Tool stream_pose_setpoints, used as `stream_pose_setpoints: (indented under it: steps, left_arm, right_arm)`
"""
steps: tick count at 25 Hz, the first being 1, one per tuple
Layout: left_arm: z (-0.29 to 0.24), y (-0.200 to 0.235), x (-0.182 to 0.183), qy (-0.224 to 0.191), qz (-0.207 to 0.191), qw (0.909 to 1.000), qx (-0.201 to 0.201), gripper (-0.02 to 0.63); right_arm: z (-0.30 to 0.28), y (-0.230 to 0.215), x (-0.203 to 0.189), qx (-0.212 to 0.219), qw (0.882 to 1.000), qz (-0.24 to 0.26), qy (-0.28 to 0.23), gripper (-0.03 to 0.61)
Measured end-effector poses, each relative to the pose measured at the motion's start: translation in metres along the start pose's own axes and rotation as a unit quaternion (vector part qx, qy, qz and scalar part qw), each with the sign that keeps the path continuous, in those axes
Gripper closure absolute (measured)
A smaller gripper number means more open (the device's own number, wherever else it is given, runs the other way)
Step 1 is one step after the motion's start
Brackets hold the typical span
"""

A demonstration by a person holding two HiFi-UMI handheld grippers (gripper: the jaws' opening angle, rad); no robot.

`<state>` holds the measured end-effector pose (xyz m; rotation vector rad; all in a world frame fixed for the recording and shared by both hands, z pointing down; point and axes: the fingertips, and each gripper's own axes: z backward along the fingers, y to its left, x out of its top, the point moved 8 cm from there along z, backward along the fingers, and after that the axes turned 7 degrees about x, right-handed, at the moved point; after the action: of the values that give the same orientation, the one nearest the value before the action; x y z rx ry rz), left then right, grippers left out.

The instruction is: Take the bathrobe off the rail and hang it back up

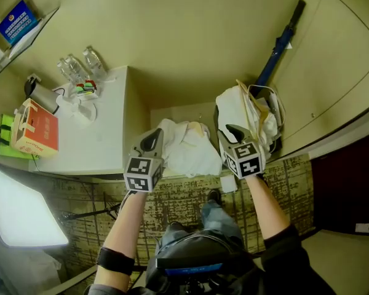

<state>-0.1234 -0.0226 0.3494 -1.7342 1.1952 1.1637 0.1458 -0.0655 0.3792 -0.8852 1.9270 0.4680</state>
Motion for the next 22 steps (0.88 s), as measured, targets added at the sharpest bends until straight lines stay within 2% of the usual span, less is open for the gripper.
stream_pose_setpoints:
  steps: [5, 10, 16, 19, 22]
  left_arm:
    - [-0.045, -0.013, -0.01, 0.015, -0.016, 0.9997, 0.011, 0.612]
    - [-0.093, -0.022, -0.029, 0.036, -0.036, 0.9985, 0.018, 0.612]
    - [-0.14, -0.016, -0.072, 0.06, -0.055, 0.9967, -0.003, 0.612]
    - [-0.17, -0.004, -0.104, 0.057, -0.068, 0.9959, -0.016, 0.612]
    - [-0.203, 0.012, -0.138, 0.044, -0.064, 0.9966, -0.025, 0.612]
  right_arm:
    - [-0.053, -0.029, -0.024, 0.039, 0.998, 0.018, 0.054, 0.372]
    - [-0.119, -0.054, -0.057, 0.068, 0.99, 0.045, 0.114, 0.295]
    - [-0.202, -0.063, -0.115, 0.073, 0.98, 0.037, 0.18, 0.288]
    - [-0.251, -0.066, -0.156, 0.066, 0.977, 0.025, 0.203, 0.288]
    - [-0.303, -0.071, -0.199, 0.049, 0.973, 0.025, 0.224, 0.288]
